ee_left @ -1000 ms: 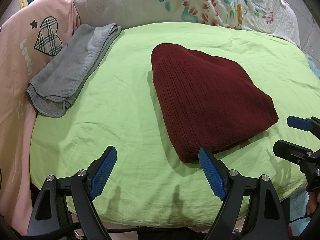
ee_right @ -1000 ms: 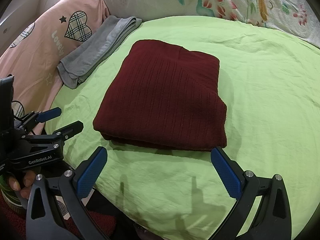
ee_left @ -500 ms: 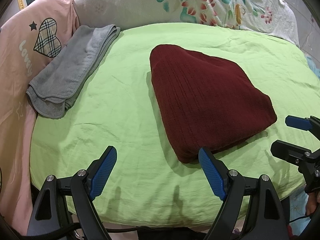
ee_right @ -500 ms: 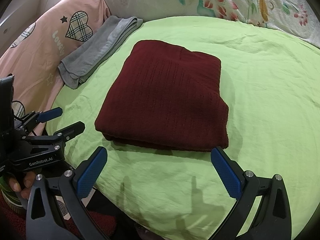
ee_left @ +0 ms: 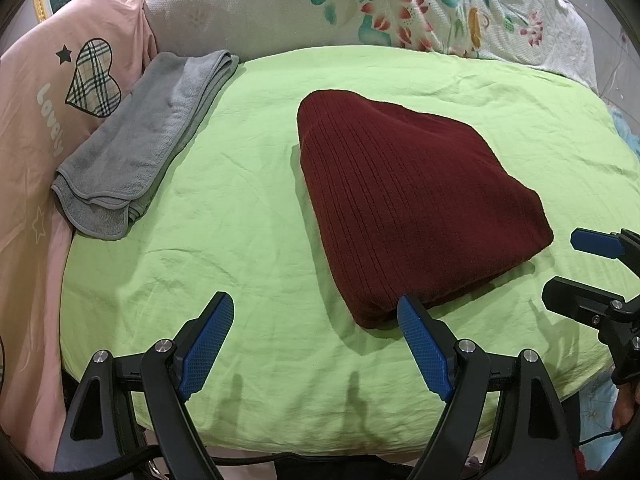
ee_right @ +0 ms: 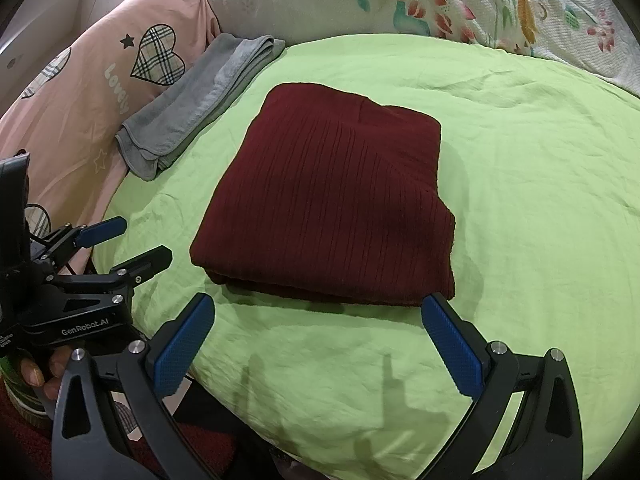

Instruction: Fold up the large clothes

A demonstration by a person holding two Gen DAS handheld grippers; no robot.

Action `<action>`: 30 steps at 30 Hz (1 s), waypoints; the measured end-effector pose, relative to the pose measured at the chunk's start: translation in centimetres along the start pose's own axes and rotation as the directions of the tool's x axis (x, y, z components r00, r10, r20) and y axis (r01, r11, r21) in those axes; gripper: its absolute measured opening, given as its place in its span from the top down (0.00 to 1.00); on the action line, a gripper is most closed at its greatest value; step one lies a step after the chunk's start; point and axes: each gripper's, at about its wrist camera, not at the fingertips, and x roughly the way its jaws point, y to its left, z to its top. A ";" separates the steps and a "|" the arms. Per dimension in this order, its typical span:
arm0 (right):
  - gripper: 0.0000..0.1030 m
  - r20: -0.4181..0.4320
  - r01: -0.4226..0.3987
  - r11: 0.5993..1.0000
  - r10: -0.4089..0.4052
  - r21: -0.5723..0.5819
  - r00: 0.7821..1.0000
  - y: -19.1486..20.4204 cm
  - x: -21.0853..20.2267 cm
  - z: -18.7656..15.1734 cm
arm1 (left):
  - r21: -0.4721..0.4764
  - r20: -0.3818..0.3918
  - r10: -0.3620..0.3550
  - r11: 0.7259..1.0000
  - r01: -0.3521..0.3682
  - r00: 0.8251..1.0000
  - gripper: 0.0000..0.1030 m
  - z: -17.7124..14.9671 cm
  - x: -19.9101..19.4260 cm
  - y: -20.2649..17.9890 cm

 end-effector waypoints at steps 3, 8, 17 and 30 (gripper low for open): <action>0.00 0.000 0.000 1.000 0.000 0.001 1.000 0.0 0.0 0.0 | 0.000 0.000 0.000 1.000 0.000 1.000 0.18 0.0 0.0 0.0; 0.00 0.002 -0.002 1.000 0.002 0.002 1.000 -0.2 -0.1 0.3 | 0.001 0.000 0.000 1.000 0.000 1.000 0.18 0.1 0.0 -0.1; 0.00 0.003 -0.002 1.000 0.002 0.003 1.000 -0.2 -0.1 0.4 | 0.001 0.001 0.000 1.000 0.000 1.000 0.18 0.1 0.0 -0.1; 0.00 0.003 -0.002 1.000 0.002 0.003 1.000 -0.2 -0.2 0.4 | 0.001 -0.001 -0.001 1.000 0.001 1.000 0.18 0.1 0.1 -0.1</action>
